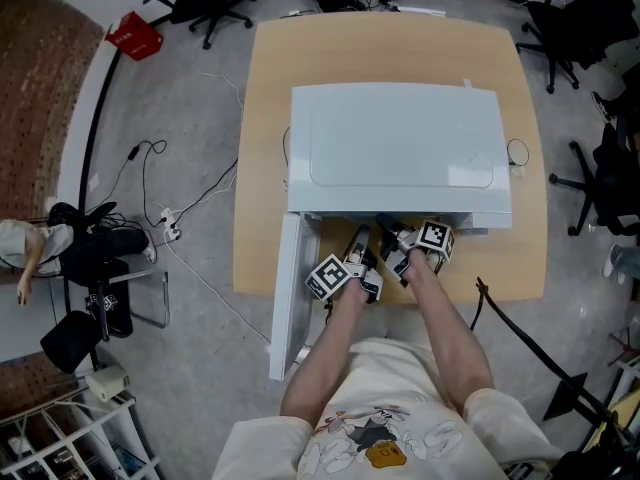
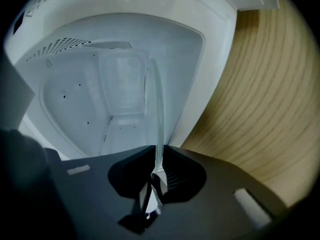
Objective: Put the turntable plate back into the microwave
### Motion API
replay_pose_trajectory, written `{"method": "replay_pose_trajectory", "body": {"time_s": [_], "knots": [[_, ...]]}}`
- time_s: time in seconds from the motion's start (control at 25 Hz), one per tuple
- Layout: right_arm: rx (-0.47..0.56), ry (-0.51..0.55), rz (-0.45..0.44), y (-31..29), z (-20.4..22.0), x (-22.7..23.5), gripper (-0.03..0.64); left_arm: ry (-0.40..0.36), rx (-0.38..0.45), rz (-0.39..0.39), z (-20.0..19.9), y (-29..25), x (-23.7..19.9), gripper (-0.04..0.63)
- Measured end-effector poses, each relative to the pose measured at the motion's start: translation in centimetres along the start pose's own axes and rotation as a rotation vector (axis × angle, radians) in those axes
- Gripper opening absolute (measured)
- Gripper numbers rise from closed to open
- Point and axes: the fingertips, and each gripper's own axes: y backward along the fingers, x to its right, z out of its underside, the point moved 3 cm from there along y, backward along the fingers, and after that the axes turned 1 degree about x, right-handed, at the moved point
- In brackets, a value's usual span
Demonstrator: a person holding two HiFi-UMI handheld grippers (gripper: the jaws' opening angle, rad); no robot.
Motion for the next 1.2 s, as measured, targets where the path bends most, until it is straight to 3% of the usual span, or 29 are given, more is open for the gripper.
{"method": "replay_pose_trajectory", "body": {"time_s": [0.24,0.52,1.0,1.2], "knots": [[0.002,-0.024,0.09,0.5,0.1,0.8,0.074,-0.183,-0.07,-0.048,0.6,0.8,0.6,-0.003],[0.022,-0.073,0.101,1.5,0.3,1.4,0.063,-0.167,-0.104,-0.13,0.4,0.4,-1.0,-0.003],[0.014,0.005,0.136,3.8,1.1,1.3,0.049,-0.214,-0.157,-0.072,0.7,-3.4,1.3,-0.003],[0.018,0.116,0.195,4.3,1.3,1.0,0.034,-0.294,-0.192,-0.19,1.2,-1.5,0.2,-0.003]]}}
